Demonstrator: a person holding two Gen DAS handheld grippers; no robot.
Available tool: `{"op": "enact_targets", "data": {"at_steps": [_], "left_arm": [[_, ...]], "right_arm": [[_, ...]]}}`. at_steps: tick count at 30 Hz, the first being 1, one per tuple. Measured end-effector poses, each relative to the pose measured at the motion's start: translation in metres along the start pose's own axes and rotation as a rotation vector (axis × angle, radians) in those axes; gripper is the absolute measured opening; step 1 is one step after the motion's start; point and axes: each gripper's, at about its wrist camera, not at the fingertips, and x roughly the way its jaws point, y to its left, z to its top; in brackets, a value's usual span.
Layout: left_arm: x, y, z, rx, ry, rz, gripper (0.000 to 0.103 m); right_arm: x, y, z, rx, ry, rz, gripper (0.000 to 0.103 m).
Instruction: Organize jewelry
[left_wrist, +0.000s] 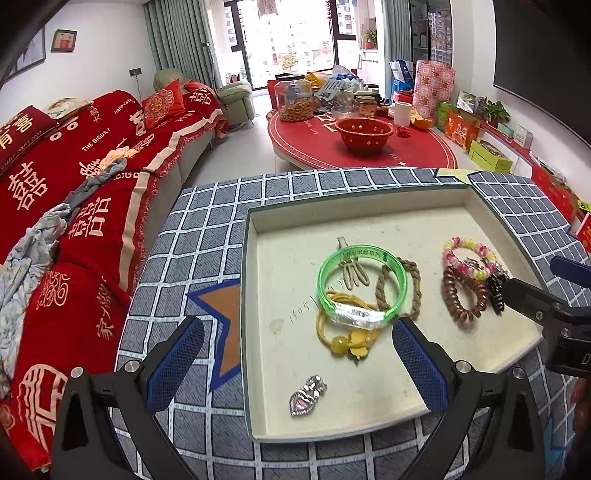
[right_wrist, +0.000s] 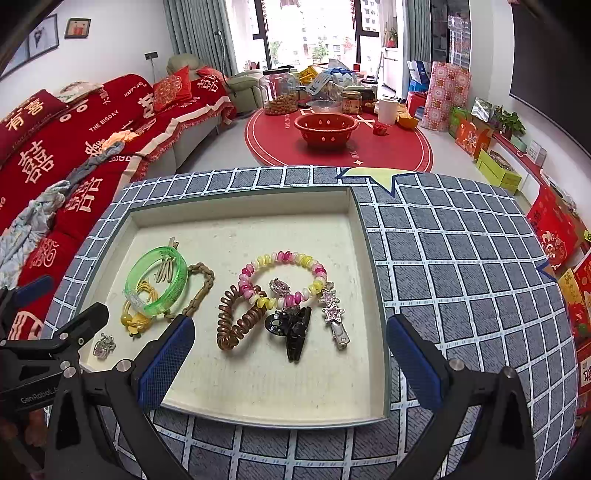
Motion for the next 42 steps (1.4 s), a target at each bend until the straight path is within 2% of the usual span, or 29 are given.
{"op": "enact_targets", "data": {"at_steps": [7,12,21,29,42], "left_arm": [[-0.016,-0.002,-0.017,-0.008,-0.011,-0.018,0.103],[-0.029,-0.007,-0.040,0.008,-0.028,0.000,0.103],[-0.055,-0.004,-0.074,-0.059,-0.028,-0.023,0.103],[-0.072,-0.003,-0.091,-0.082,-0.045,-0.023,0.103],[-0.095,-0.009,-0.113,-0.103,-0.089,-0.037,0.103]], "right_arm": [[-0.017,0.004,-0.010,-0.017,-0.046,-0.027,0.103],[-0.031,0.001,-0.021,0.001,-0.071,-0.023,0.103],[-0.051,-0.001,-0.046,0.011,-0.094,-0.026,0.103],[-0.070,0.004,-0.070,0.018,-0.118,-0.014,0.103],[-0.105,0.013,-0.107,-0.004,-0.199,-0.045,0.103]]}}
